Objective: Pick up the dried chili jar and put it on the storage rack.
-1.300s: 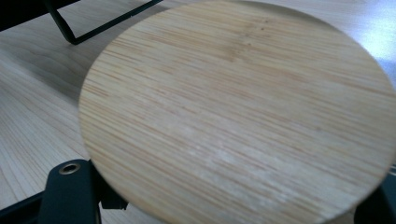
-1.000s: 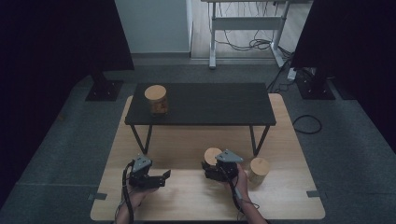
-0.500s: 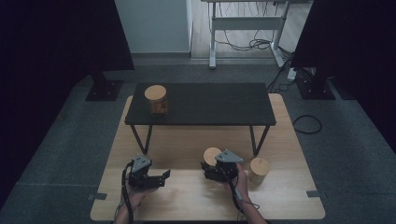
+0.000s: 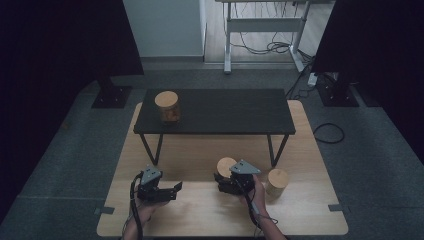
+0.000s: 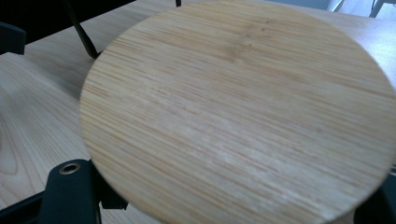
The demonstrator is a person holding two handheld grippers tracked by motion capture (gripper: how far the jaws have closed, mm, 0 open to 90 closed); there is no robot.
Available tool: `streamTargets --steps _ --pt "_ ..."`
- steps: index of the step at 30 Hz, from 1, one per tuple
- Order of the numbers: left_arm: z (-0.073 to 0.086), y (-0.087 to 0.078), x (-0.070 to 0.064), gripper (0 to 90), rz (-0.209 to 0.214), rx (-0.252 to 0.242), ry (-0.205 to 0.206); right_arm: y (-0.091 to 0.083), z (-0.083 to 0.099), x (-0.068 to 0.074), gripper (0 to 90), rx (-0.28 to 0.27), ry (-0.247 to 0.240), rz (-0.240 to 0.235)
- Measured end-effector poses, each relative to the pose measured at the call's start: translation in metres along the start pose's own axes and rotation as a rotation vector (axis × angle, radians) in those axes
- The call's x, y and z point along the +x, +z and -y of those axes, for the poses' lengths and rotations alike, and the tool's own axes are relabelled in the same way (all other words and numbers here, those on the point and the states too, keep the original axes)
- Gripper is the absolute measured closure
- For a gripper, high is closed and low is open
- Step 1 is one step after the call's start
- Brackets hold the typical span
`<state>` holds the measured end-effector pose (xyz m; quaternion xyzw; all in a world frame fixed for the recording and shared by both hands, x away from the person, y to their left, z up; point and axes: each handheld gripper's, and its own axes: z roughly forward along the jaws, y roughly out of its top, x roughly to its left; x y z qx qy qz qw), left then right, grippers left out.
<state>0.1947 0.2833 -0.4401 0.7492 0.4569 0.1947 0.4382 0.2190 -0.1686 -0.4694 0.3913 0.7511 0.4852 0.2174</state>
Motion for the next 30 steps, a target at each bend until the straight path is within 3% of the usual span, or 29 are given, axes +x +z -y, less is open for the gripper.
streamTargets --steps 30 --pt "-0.001 -0.003 0.0 9.5 0.006 -0.01 0.001 -0.01 -0.014 0.006 24.0 -0.016 -0.017 -0.018"
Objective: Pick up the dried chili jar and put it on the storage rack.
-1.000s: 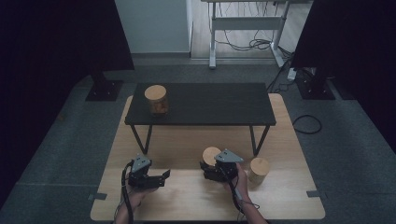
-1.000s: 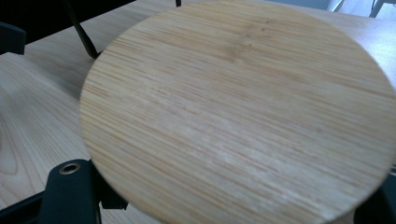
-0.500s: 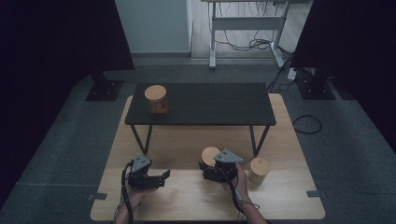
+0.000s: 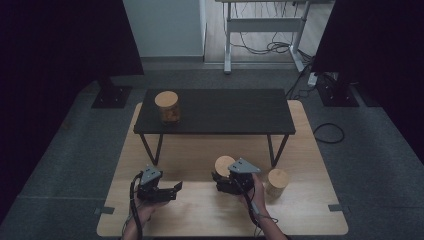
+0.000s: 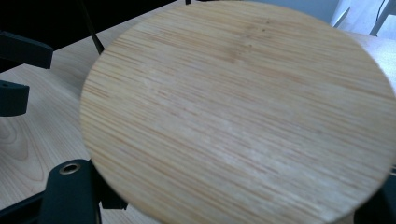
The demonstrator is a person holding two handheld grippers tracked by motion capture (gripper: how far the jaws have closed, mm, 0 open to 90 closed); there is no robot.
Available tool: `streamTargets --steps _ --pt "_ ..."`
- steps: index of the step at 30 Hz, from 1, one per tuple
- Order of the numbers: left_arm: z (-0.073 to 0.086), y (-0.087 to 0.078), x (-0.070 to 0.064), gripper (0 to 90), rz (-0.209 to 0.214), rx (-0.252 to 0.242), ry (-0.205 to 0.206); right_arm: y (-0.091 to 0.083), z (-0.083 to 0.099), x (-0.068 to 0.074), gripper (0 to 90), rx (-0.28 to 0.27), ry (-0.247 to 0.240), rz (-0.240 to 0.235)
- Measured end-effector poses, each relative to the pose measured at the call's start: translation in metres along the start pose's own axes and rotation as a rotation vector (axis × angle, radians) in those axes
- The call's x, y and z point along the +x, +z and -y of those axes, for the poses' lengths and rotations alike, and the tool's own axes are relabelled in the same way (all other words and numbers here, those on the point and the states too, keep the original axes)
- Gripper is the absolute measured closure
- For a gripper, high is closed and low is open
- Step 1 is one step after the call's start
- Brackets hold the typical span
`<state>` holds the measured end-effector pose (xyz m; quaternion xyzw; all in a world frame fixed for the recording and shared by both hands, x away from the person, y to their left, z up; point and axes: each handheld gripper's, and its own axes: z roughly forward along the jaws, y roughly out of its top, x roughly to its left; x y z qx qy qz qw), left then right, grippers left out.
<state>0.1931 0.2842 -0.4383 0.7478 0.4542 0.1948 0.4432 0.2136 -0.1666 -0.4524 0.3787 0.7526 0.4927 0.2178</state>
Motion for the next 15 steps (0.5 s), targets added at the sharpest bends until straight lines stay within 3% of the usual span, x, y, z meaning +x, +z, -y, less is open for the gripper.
streamTargets --steps 15 --pt "0.0001 -0.0003 0.0008 9.5 0.002 -0.001 -0.001 -0.0034 -0.0061 0.0034 24.1 -0.006 -0.017 -0.006"
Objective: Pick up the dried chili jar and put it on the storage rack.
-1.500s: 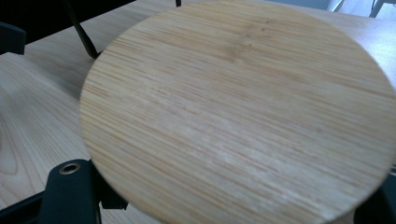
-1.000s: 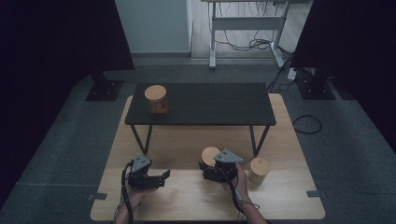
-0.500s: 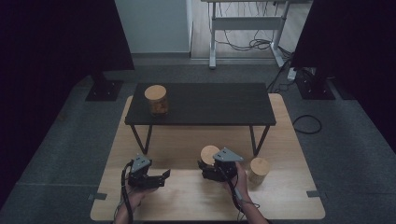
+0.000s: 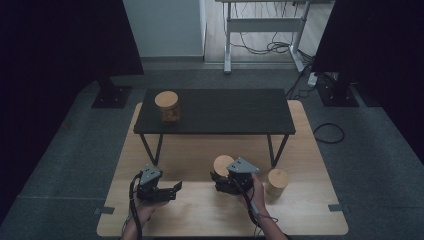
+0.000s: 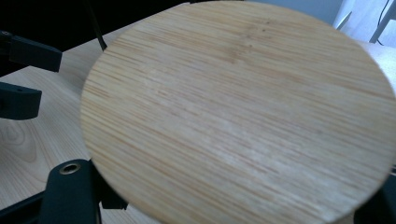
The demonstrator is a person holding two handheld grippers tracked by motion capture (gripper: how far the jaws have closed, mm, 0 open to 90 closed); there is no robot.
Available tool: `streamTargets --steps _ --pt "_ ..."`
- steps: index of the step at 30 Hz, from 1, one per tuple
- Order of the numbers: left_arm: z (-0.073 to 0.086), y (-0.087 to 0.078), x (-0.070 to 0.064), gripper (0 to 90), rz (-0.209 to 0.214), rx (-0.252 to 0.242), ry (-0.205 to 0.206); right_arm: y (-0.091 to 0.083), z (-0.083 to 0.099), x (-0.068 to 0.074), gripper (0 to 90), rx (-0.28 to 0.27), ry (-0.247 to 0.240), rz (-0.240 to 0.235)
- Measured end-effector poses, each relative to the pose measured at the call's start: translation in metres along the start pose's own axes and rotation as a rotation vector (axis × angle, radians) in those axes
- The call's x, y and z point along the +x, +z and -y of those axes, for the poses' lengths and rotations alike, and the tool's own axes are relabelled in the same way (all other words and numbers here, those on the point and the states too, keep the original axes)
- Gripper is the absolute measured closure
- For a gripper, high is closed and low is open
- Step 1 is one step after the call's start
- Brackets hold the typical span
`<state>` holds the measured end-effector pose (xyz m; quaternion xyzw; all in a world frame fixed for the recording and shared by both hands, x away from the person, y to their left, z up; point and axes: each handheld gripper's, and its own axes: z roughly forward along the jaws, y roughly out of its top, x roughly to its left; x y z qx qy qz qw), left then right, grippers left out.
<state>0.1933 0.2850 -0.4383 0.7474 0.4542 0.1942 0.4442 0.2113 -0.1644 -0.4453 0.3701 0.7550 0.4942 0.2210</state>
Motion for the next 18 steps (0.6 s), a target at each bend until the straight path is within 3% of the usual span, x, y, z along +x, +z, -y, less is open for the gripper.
streamTargets --steps 18 --pt "0.0001 -0.0005 0.0 9.7 -0.001 -0.001 -0.001 -0.0061 -0.0052 0.0022 24.1 -0.013 -0.009 -0.012"
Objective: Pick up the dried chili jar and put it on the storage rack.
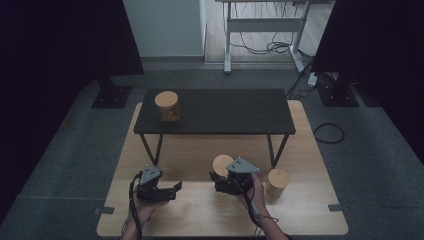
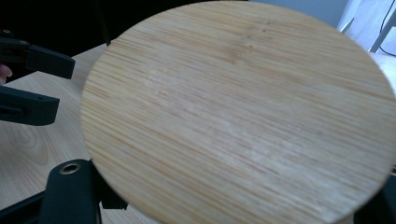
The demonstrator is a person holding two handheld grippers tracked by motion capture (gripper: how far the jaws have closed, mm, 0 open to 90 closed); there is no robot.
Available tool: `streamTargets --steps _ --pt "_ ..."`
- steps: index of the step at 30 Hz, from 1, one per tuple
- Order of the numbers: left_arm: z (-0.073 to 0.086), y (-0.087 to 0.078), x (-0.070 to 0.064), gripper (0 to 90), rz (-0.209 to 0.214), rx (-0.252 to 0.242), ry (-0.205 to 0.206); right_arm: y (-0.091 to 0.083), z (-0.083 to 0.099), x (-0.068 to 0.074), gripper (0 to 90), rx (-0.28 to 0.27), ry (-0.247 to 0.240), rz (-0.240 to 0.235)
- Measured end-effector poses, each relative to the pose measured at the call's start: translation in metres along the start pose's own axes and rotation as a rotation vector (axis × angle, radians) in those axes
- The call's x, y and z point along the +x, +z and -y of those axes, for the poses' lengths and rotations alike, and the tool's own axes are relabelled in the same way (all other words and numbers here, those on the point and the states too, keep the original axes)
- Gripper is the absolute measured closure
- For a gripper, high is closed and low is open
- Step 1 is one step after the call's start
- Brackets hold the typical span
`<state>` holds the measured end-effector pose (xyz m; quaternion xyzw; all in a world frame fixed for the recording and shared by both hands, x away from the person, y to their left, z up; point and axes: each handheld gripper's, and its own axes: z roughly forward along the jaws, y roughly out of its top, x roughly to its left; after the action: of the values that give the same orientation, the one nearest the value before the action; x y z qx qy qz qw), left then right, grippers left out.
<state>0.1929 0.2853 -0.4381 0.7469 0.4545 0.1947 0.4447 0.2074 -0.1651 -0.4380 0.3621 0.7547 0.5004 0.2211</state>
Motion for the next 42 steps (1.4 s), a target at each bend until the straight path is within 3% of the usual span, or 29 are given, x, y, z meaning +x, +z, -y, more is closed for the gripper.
streamTargets --steps 42 --pt "0.0 -0.001 0.001 9.8 -0.005 -0.001 -0.001 -0.011 -0.012 -0.001 24.2 -0.015 -0.023 -0.009"
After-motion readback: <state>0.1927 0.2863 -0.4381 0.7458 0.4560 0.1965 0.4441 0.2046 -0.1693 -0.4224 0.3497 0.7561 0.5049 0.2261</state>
